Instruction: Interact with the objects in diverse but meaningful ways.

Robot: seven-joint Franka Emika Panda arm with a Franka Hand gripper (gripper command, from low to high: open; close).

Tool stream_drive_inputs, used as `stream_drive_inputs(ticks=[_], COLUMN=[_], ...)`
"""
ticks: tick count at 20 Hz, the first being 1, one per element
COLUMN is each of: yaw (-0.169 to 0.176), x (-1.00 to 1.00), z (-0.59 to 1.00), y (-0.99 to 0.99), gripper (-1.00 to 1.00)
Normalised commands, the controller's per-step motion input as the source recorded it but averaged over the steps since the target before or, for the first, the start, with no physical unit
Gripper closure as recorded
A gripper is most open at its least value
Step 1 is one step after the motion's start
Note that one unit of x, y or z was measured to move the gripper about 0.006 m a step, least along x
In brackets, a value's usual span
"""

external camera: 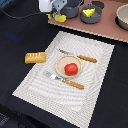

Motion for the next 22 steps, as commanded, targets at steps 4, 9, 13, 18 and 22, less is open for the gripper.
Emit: stream_drive_inputs(ticks=[4, 9, 13, 18, 22], yaw=[-0.002, 0.000, 0.000, 0.000, 0.000], x=[-0.26, -0.23, -0.15, -0.17, -0.15], z=[-0.15, -0.26, -0.24, -0.25, -0.26], y=[-0.20, -0.28, -0.30, -0.33, -0.29], gripper=[1.00, 1.00, 1.00, 1.00, 1.00])
